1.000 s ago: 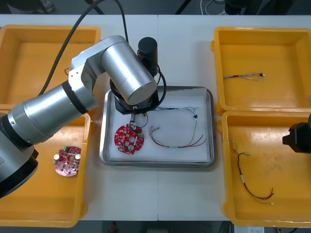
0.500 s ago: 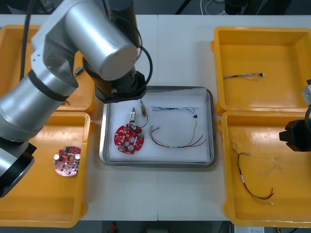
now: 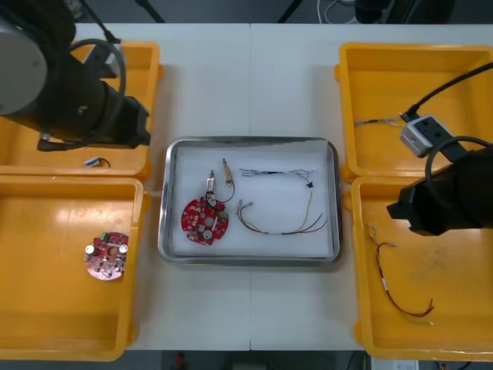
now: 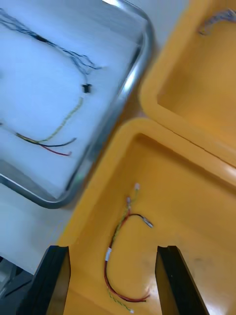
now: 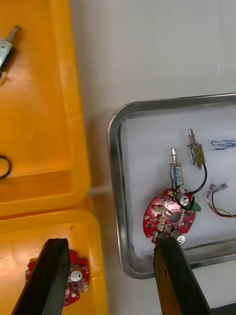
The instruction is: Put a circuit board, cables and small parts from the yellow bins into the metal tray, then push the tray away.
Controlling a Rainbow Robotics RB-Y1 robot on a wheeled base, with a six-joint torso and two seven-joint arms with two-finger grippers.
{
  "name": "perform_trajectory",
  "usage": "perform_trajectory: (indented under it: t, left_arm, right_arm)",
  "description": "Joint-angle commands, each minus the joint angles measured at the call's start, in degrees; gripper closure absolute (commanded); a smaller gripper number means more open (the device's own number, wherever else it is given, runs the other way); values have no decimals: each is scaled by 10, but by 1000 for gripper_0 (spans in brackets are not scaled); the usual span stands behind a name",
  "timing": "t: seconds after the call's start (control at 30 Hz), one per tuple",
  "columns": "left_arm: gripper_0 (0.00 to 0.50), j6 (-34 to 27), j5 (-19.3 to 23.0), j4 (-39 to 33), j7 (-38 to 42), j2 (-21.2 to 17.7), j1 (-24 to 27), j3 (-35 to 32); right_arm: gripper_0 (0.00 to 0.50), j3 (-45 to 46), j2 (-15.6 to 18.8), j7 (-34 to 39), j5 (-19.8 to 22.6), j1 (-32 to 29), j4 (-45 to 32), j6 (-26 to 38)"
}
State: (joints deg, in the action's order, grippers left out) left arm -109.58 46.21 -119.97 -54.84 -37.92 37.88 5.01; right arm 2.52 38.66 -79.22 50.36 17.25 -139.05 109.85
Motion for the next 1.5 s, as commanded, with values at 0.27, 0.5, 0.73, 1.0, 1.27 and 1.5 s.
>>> perform_trajectory:
  t: [0.27, 0.5, 0.73, 1.0, 1.27, 1.5]
  left_arm:
    - [0, -4, 48, -45, -100, -96, -128, -163]
    - [0, -4, 48, -45, -170, -107, -209, -252]
    - [0, -4, 48, -45, -188, -114, -263, -278]
    - [0, -4, 35, -45, -185, -115, -296, -278]
    - [0, -4, 44, -45, -186, -115, -298, -266]
    - [0, -4, 44, -45, -186, -115, -298, -266]
  right_arm:
    - [0, -212, 18, -4, -4, 123, -20, 2]
    - [0, -373, -1, -23, -72, 196, -20, 2]
    - [0, -457, -39, -86, -115, 240, 26, 2]
    - [0, -520, -74, -149, -140, 263, 94, -66]
    - [0, -580, -99, -160, -184, 273, 129, -96]
    - [0, -640, -121, -163, -229, 276, 163, -108]
